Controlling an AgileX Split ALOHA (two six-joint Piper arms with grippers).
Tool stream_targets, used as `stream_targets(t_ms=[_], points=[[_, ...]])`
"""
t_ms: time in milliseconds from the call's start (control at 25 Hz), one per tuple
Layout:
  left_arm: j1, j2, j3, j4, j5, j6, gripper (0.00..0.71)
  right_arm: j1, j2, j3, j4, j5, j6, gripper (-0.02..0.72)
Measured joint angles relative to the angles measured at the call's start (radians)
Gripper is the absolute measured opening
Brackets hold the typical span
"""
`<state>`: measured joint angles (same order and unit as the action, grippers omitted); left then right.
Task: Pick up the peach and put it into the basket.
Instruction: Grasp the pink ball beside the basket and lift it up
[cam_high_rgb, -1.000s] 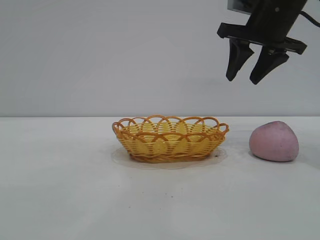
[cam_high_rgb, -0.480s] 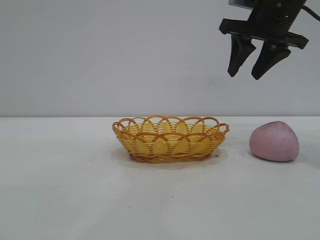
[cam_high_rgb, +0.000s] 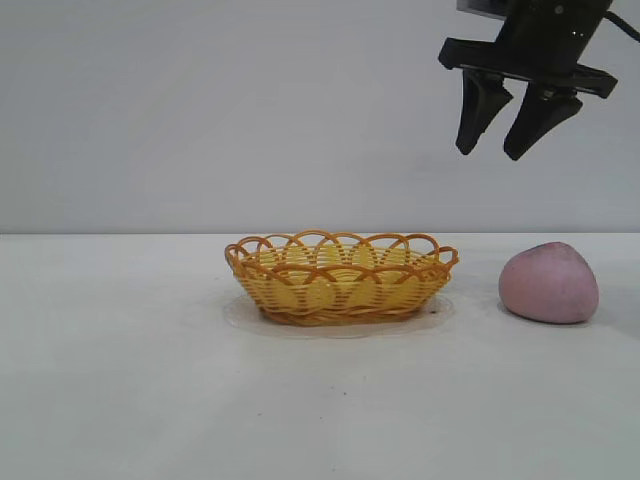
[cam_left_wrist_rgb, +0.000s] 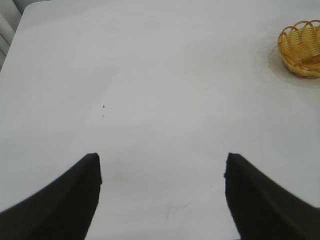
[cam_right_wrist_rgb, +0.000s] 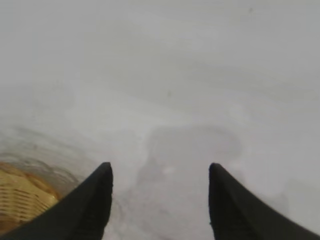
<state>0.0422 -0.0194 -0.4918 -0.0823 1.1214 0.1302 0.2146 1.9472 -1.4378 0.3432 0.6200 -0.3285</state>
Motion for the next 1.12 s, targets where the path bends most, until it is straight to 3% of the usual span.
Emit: stream_targets(t_ms=[400, 680, 1120], points=[[0.011, 0.0, 0.0, -0.002, 0.0, 0.0, 0.463, 0.0, 0.0, 0.0, -0.002, 0.006, 0.0, 0.362], [0.011, 0.0, 0.0, 0.0, 0.0, -0.002, 0.463, 0.0, -0.003, 0.0, -0.045, 0.022, 0.0, 0.362], [0.011, 0.0, 0.0, 0.0, 0.0, -0.002, 0.463, 0.0, -0.072, 0.0, -0.108, 0.183, 0.0, 0.362]])
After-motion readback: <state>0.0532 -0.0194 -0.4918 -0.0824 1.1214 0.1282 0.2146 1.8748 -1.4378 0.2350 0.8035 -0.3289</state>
